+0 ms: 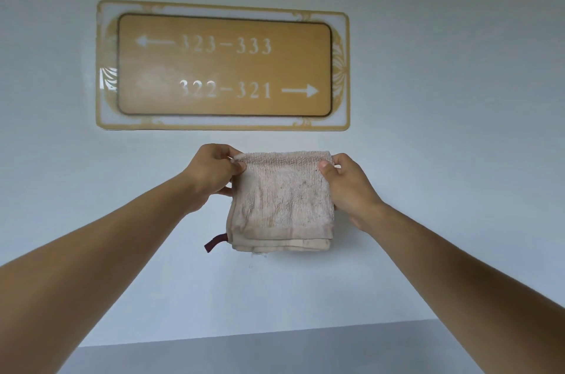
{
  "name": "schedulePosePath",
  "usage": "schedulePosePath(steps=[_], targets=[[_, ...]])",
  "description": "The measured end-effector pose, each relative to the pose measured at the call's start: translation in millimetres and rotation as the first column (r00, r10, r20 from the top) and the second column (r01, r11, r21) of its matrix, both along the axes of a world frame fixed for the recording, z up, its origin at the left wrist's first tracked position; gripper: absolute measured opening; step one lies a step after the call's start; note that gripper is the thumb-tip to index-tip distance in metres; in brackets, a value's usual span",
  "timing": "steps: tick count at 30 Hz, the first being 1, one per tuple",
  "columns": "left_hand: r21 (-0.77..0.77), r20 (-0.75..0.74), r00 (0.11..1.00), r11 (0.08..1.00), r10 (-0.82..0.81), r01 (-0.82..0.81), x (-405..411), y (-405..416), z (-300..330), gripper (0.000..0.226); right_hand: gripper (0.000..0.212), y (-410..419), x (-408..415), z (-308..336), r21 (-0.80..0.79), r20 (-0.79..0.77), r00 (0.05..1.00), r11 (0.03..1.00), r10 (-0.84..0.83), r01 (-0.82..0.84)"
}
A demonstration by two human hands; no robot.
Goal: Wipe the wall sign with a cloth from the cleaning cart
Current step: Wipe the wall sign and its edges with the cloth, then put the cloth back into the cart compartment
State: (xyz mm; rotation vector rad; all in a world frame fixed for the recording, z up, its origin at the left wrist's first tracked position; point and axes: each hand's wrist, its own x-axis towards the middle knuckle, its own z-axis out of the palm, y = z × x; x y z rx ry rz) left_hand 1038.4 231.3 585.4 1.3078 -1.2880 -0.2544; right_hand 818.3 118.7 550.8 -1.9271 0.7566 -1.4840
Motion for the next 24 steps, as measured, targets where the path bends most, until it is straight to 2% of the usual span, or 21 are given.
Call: schedulePosePath(steps=[4,11,16,24], targets=[[-0.076,0.028,0.998,0.995,-0.064,0.066,-34.1,-30.4,-1.5,0.011,0.027,-4.1,-43.3,0.0,0.011,0.010,0.992,0.992,-0.124,0.124],[-0.143,0.041,0.947,0.936,-0.319,0.322,-148.9,-96.2,-7.6,0.009,0.024,-4.1,-167.4,-5.5,-0.008,0.050,0.929,0.930,-0.367,0.367],[-0.161,0.038,0.864,0.850,-0.503,0.502,-265.1,-124.4,-13.4,0.012,0.025,18.4,-273.2,-8.0,-0.098,0.064,0.815,0.809,-0.576,0.580],[-0.332,0.201,0.828,0.758,-0.524,0.561,-477.5,-144.7,-39.5,0.013,0.020,66.6,-455.2,-7.8,-0.152,-0.006,0.621,0.615,-0.783,0.774]])
